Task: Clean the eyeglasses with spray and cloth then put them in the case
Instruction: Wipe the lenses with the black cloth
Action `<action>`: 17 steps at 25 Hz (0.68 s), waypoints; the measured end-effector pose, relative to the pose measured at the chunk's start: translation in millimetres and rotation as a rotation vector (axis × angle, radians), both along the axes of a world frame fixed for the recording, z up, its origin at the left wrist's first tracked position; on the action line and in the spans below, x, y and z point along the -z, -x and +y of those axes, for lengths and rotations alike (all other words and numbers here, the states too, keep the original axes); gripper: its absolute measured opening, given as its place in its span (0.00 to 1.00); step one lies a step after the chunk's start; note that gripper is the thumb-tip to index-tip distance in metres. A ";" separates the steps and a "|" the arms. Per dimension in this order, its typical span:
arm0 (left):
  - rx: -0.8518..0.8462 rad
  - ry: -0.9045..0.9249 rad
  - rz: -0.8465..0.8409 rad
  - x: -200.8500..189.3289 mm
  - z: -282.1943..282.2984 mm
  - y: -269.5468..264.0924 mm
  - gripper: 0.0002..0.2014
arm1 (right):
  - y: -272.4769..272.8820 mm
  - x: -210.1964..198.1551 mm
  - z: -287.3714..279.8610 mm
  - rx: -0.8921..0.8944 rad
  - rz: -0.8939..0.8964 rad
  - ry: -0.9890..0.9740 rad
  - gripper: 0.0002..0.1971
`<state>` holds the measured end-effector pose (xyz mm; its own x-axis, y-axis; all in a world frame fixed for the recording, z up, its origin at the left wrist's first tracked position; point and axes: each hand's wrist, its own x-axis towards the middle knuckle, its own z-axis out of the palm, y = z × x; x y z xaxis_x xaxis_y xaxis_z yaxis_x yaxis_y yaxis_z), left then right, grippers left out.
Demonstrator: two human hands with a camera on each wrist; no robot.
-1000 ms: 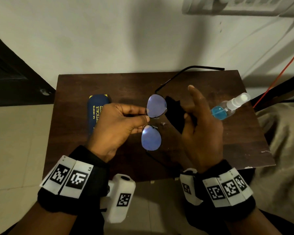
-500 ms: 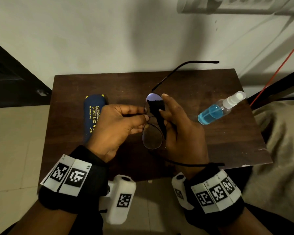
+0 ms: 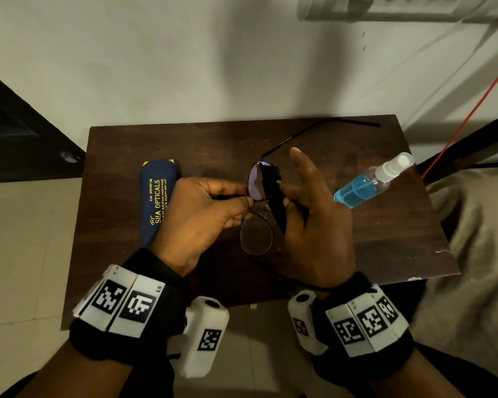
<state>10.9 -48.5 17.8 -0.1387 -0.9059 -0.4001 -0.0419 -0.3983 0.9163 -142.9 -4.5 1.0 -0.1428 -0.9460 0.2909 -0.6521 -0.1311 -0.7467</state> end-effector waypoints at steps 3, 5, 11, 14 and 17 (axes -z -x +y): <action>-0.057 0.041 -0.042 -2.5 -1.5 -1.8 0.08 | 10.8 -5.8 -3.9 0.131 -0.029 0.044 0.29; -0.060 0.114 -0.094 -4.8 -4.5 -7.6 0.09 | 17.0 -9.8 -5.3 0.186 -0.040 0.038 0.27; -0.175 0.245 -0.260 -2.4 -5.9 -14.7 0.11 | 26.1 -9.4 -3.4 0.177 0.033 -0.337 0.21; -0.307 0.140 -0.178 0.4 -4.9 -12.0 0.13 | 29.4 -9.2 -1.0 0.155 0.043 -0.454 0.12; -0.304 0.100 -0.161 4.7 -3.1 -5.7 0.09 | 30.1 -11.9 -0.1 0.112 0.007 -0.478 0.11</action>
<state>16.5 -51.6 13.1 0.2005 -0.9320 -0.3019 -0.0821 -0.3231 0.9428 -172.9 -4.6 12.9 -0.2505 -0.9529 -0.1709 -0.6479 0.2962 -0.7018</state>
